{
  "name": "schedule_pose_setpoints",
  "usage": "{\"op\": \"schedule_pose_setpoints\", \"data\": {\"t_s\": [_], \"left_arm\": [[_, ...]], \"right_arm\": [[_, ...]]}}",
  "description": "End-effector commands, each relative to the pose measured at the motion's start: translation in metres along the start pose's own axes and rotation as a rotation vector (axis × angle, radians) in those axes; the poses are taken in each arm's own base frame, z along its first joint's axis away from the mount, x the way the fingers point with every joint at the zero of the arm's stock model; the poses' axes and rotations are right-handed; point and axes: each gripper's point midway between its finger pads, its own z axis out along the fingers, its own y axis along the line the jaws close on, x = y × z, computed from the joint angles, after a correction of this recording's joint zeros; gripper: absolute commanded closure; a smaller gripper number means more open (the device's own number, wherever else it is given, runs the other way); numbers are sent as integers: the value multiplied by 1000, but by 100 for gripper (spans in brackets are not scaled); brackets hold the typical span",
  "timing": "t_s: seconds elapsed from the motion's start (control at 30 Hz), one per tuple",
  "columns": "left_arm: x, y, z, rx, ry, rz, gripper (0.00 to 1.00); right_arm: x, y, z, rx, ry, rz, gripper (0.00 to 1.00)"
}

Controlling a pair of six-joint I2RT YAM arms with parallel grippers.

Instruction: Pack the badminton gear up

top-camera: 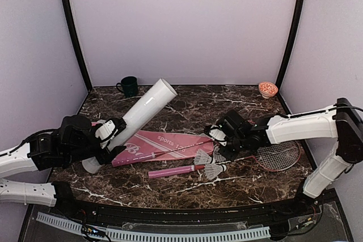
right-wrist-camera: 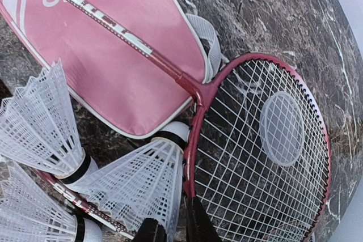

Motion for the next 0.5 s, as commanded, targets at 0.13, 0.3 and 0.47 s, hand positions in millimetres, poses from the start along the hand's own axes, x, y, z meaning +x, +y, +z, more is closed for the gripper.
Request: {"op": "schedule_pose_setpoints", "data": {"t_s": [0.13, 0.3, 0.47], "left_arm": [[-8, 3, 2, -14, -40, -18, 63], [-7, 3, 2, -12, -36, -17, 63], [-7, 1, 3, -7, -32, -14, 63]], "right_arm": [[-18, 8, -13, -62, -46, 55, 100], [-28, 16, -30, -146, -81, 102, 100], [-28, 15, -46, -169, -78, 138, 100]]}}
